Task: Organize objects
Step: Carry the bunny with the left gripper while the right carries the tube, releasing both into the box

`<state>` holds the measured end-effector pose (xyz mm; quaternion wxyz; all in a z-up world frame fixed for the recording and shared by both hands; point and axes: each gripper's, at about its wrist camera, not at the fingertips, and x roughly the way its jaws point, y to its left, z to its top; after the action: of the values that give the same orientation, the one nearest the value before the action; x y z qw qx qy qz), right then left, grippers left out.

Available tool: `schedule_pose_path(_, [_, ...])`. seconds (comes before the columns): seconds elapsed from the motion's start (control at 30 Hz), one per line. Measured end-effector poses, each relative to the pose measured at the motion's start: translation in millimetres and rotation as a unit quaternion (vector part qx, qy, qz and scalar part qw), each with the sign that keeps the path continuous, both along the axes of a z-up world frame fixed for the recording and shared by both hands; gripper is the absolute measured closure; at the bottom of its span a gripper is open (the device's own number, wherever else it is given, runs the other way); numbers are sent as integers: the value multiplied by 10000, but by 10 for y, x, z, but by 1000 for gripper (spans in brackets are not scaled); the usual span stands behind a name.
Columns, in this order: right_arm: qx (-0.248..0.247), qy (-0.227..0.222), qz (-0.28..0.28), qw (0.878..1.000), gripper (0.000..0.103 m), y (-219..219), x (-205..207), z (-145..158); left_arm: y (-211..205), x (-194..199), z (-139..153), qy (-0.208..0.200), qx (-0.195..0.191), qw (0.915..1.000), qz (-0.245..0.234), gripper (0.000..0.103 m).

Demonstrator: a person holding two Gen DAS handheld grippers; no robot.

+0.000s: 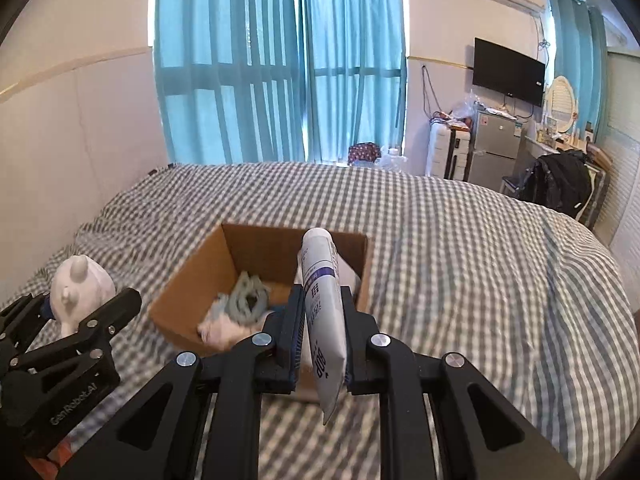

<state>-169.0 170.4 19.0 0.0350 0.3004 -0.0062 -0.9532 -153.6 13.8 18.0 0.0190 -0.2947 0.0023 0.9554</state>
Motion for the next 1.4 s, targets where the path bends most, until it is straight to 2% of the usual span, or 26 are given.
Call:
schedule_pose_path(0.23, [-245, -187, 199, 9993, 88, -32, -514, -103, 27, -566, -167, -245, 22, 9997, -54, 43])
schedule_pose_path(0.33, [-436, -318, 362, 9979, 88, -23, -739, -201, 107, -798, -343, -387, -183, 9989, -178, 43])
schedule_pose_path(0.47, [-470, -464, 463, 9967, 88, -20, -957, -367, 135, -999, -530, -528, -244, 9980, -245, 43])
schedule_pose_path(0.67, [-620, -602, 535, 9948, 87, 21, -1162, -594, 172, -1145, -736, -677, -214, 9971, -288, 42])
schedule_pose_path(0.8, [-720, -545, 606, 9941, 87, 44, -1156, -606, 241, -1155, -773, -728, -205, 9965, -358, 42])
schedule_pose_path(0.87, [-786, -508, 605, 9938, 87, 75, -1139, -568, 275, -1160, -747, -743, -217, 9962, -392, 40])
schedule_pose_path(0.93, [-814, -474, 585, 9938, 83, 112, -1112, -510, 316, -1118, -708, -720, -248, 9963, -410, 32])
schedule_pose_path(1.0, [-810, -401, 533, 9945, 76, 152, -1051, -413, 360, -1074, -619, -667, -288, 9966, -378, 28])
schedule_pose_path(1.1, [-764, -305, 465, 9955, 73, 225, -931, -243, 358, -977, -442, -565, -215, 9975, -365, 26])
schedule_pose_path(1.13, [-726, -261, 450, 9960, 73, 240, -883, -172, 355, -914, -346, -496, -181, 9980, -351, 23])
schedule_pose_path(1.27, [-550, 48, 330, 9979, 58, 305, -596, 203, 351, -677, 44, -146, -96, 9992, -362, 18])
schedule_pose_path(1.33, [-527, 202, 296, 9980, 55, 337, -428, 401, 356, -530, 242, 67, -98, 9993, -358, 9])
schedule_pose_path(1.4, [-483, 368, 246, 9979, 50, 352, -240, 596, 333, -354, 447, 329, -94, 9988, -337, 4])
